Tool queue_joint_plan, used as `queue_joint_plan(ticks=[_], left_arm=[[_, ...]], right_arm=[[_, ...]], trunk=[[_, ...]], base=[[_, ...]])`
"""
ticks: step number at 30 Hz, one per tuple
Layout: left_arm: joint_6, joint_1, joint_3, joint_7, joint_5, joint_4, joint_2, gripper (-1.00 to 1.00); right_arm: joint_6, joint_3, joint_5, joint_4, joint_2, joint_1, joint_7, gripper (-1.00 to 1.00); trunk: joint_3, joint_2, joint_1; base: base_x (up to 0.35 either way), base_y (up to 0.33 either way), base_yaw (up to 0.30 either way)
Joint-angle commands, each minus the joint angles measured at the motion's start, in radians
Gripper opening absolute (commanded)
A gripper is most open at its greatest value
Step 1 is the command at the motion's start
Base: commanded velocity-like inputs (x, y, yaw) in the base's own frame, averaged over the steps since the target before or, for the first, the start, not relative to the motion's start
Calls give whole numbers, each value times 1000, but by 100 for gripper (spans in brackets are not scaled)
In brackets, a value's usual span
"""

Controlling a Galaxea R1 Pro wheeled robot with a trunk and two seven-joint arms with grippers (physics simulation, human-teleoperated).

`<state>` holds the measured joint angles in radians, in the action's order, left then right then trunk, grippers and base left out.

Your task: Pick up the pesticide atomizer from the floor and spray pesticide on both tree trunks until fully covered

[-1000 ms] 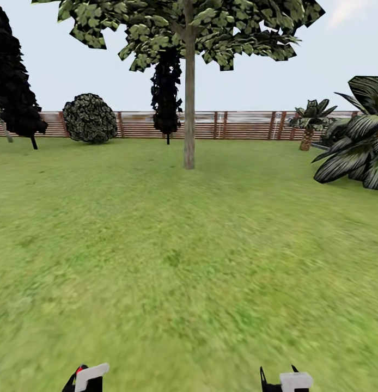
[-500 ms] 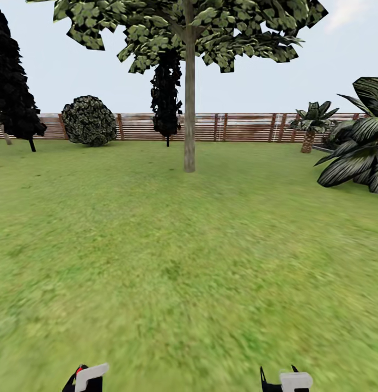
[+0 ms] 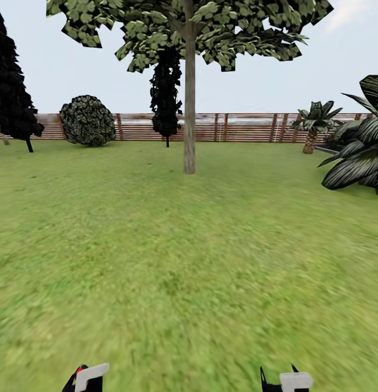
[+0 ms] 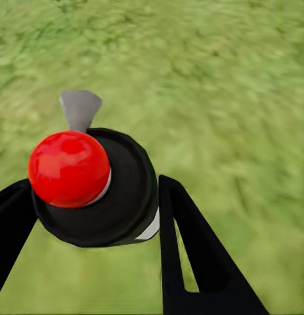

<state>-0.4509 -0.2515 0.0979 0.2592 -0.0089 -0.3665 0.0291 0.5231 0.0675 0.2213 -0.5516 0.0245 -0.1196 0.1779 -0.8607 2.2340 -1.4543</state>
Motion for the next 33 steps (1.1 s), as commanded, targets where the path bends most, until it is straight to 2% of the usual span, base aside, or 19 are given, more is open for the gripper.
queue_joint_plan(ticks=[1, 33], left_arm=[[0, 0, 0, 0, 0, 0, 0, -100], [0, 0, 0, 0, 0, 0, 0, -100]], right_arm=[[0, 0, 0, 0, 0, 0, 0, 100], [0, 0, 0, 0, 0, 0, 0, 100]], trunk=[[0, 0, 0], [0, 0, 0]], base=[[343, 0, 0], [343, 0, 0]])
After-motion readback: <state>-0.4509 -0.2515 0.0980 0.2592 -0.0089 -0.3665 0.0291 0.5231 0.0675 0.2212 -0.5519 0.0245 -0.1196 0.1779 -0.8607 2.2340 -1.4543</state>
